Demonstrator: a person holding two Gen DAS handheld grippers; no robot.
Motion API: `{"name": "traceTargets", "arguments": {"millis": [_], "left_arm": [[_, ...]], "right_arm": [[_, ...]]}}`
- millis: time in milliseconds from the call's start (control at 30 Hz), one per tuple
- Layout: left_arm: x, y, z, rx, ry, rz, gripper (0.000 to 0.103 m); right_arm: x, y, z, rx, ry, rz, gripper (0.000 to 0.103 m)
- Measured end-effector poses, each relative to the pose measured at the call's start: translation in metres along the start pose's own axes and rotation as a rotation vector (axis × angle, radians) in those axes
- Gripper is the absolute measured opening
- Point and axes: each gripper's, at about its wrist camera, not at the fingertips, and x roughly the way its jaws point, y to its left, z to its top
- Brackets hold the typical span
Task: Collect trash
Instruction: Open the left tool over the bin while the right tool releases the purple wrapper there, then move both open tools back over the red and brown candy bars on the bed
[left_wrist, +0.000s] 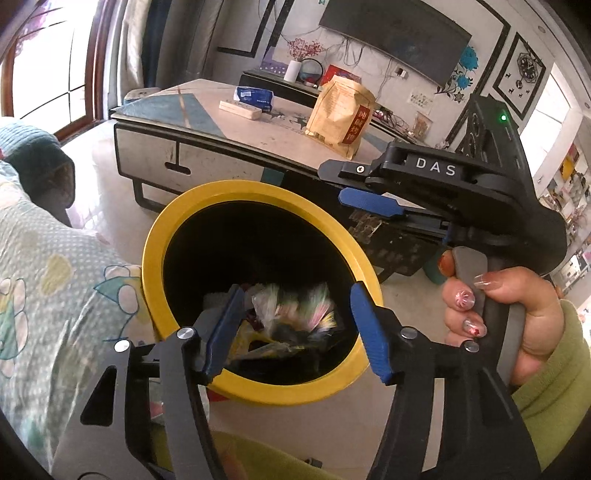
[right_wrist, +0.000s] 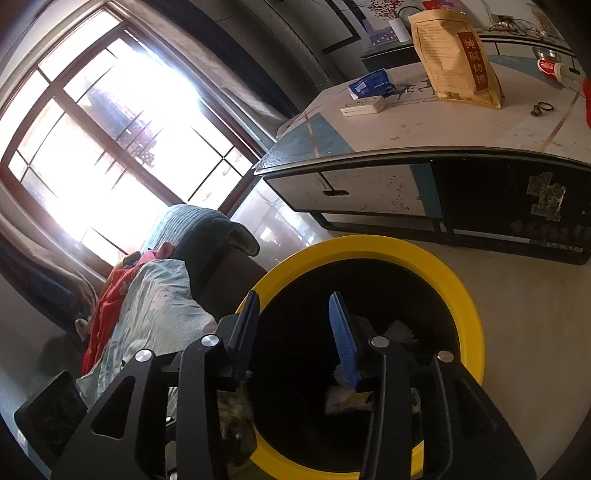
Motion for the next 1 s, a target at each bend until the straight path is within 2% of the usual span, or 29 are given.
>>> {"name": "traceTargets", "arguments": {"millis": [67, 167, 267, 500, 600, 867, 1000], "left_arm": [[-0.005, 0.001, 0.000, -0.006, -0.012, 0.008, 0.073], [-0.014, 0.004, 0.000, -0.013, -0.033, 0.031, 0.079], [-0.027, 0.011, -0.001, -0.031, -0.067, 0.071, 0.089], [-0.061, 0.031, -0.001, -0.081, -0.136, 0.177, 0.092], [-0.077, 0.043, -0.002, -0.116, -0.166, 0.217, 0.092], [-0.119, 0.076, -0.014, -0.183, -0.240, 0.351, 0.092], [-0.136, 0.092, -0.021, -0.230, -0.266, 0.392, 0.092]], "right_arm": [[-0.001, 0.000, 0.000, 0.001, -0.005, -0.001, 0.040], [-0.004, 0.003, 0.001, 0.000, -0.018, -0.002, 0.043], [-0.007, 0.009, 0.001, -0.019, -0.029, 0.001, 0.045], [-0.010, 0.033, -0.001, -0.080, -0.033, 0.022, 0.046], [-0.010, 0.048, -0.004, -0.114, -0.033, 0.036, 0.052], [-0.004, 0.095, -0.018, -0.230, -0.006, 0.086, 0.057], [0.000, 0.120, -0.028, -0.288, 0.012, 0.110, 0.059]]}}
